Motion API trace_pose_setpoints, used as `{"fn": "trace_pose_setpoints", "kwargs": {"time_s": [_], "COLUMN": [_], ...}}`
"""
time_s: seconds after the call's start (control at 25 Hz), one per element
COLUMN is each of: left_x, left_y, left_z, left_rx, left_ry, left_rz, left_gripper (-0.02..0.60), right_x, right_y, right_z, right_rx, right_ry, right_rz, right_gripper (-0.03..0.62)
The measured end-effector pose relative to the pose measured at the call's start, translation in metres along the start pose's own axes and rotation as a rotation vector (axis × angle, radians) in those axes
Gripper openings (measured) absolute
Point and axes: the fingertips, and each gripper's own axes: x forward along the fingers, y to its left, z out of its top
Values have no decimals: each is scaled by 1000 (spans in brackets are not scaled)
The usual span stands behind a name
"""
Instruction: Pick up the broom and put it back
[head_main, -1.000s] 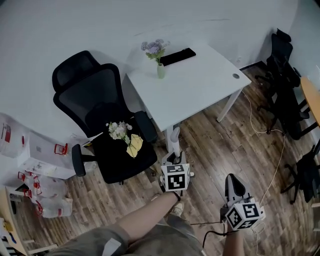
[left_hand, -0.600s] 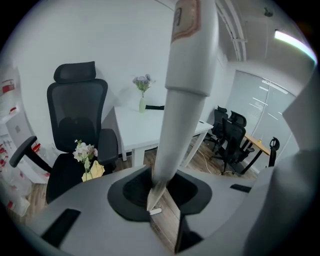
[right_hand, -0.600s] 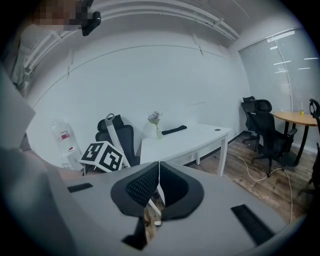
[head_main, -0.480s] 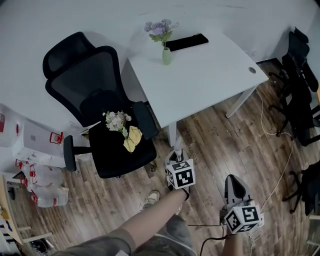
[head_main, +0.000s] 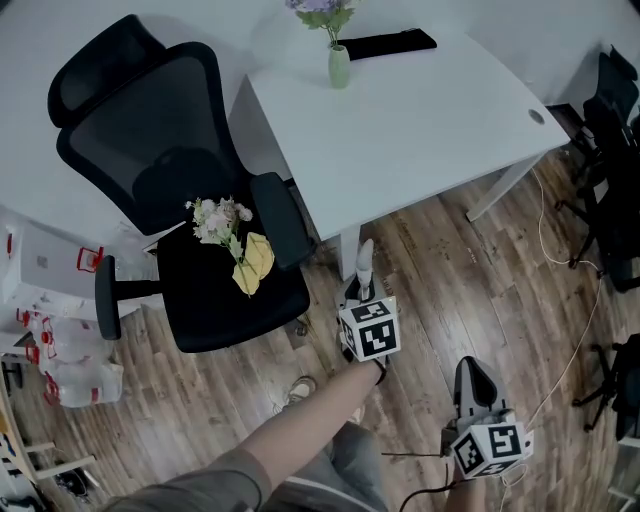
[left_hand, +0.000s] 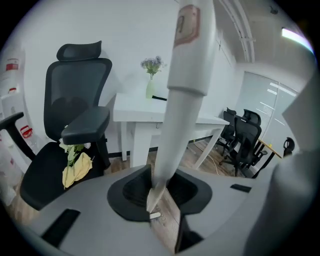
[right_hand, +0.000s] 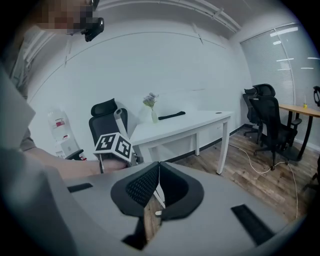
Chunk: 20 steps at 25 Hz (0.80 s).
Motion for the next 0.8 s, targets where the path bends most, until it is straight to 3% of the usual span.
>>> {"fn": "trace_pose_setpoints", "kwargs": {"time_s": [0.24,0.72,0.8], "left_x": [24,63,67], "left_y": [2,27,29], "left_z": [19,48,45], "left_rx": [25,-7,-23], "left_ry": [-32,-1,5], "left_rz": [-12,-20,-27], "left_gripper": [97,103,138], "right_x": [21,28,32], "right_y": [7,6,7], "right_z": [-13,-10,-9], "right_rx": [10,18,21], "right_ry": [1,33,33], "right_rz": [12,0,0], "right_gripper": [32,32,32]}}
